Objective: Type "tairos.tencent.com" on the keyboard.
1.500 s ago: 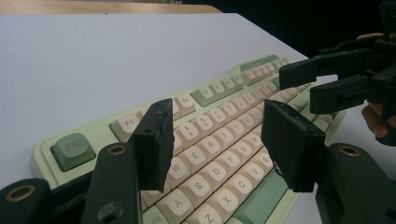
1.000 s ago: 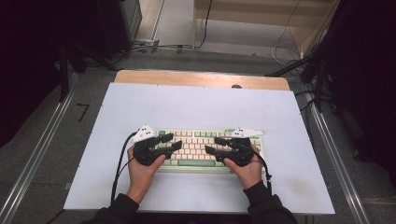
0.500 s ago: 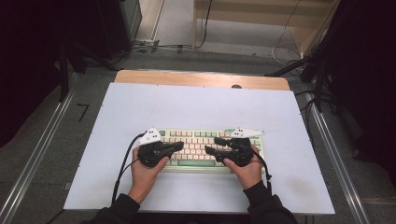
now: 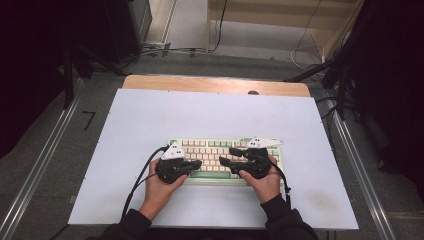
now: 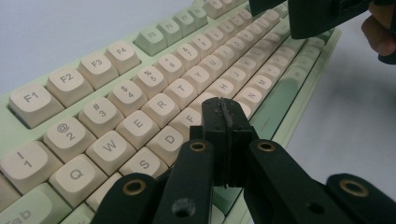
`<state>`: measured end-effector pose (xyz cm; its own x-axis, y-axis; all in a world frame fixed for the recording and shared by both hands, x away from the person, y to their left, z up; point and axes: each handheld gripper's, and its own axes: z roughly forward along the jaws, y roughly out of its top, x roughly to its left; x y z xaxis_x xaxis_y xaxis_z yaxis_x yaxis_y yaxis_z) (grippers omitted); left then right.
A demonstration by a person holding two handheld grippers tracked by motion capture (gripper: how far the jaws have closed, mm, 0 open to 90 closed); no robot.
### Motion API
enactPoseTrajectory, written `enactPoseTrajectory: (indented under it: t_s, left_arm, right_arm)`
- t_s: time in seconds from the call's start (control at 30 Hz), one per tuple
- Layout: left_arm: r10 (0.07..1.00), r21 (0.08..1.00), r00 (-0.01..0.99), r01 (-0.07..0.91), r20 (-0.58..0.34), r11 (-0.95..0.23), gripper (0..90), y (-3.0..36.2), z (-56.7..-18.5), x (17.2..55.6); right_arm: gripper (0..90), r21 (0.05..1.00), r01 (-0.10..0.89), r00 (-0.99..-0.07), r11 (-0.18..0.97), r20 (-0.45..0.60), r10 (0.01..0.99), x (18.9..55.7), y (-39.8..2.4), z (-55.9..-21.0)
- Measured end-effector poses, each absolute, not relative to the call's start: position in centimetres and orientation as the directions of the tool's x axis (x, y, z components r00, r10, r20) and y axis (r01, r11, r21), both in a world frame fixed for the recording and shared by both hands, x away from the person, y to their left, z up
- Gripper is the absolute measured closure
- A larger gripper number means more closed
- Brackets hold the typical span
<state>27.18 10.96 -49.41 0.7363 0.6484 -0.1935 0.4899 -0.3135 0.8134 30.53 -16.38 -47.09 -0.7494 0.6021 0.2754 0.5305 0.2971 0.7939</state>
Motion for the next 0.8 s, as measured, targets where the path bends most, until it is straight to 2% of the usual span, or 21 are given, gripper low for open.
enactPoseTrajectory:
  t_s: [0.6,0.73,0.8]
  left_arm:
    - [0.657,0.785,0.731,0.512,-0.184,-0.349,90.0,10.9,-49.7,27.3]
    - [0.628,0.840,0.733,0.493,-0.261,-0.228,90.0,11.8,-48.4,27.2]
    - [0.623,0.865,0.727,0.477,-0.290,-0.154,78.1,12.6,-47.7,27.2]
  right_arm:
    - [39.0,0.795,0.529,-0.750,0.297,0.275,0.601,30.5,-16.4,-47.1]
    - [39.0,0.797,0.528,-0.752,0.293,0.277,0.599,30.5,-16.4,-47.0]
    - [39.0,0.796,0.529,-0.749,0.292,0.278,0.601,30.6,-16.4,-47.0]
